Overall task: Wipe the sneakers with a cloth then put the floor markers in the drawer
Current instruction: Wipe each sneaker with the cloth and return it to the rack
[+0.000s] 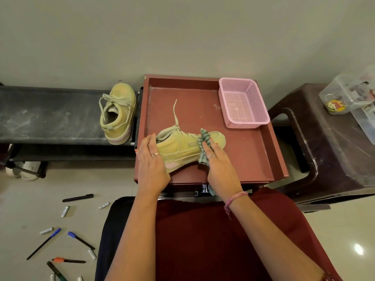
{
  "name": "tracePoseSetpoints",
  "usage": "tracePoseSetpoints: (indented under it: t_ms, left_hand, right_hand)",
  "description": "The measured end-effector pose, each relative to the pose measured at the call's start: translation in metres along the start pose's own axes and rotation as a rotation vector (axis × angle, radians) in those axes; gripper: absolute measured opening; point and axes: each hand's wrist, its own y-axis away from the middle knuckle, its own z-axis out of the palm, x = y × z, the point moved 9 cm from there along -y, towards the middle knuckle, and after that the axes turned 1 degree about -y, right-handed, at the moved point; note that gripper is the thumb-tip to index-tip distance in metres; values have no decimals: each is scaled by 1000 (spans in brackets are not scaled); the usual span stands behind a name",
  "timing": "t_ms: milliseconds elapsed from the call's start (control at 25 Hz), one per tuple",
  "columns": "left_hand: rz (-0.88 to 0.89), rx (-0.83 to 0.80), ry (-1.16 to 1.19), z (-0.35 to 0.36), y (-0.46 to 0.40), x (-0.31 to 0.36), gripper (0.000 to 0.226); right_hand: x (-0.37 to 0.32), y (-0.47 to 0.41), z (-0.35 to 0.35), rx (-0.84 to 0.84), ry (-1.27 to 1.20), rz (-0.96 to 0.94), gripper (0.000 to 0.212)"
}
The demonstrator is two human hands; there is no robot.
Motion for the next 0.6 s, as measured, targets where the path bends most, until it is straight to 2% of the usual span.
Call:
tracePoseSetpoints:
  t_ms: [120, 200, 440, 600]
  left_hand:
    - [14, 10, -10, 1, -2, -3, 91]
    - [5, 0, -12, 3, -2, -6, 86]
    - [-45, -12, -24, 4, -7, -15, 81]
    - [0, -11, -115, 8, -11, -8, 79]
  right_hand:
    - [33, -21, -12, 32, 108, 65, 72]
    - [49, -36, -16, 39, 71, 170, 71]
    - [5, -11, -2, 26, 32, 5, 74]
    - [32, -19, -7, 50, -17, 149, 72]
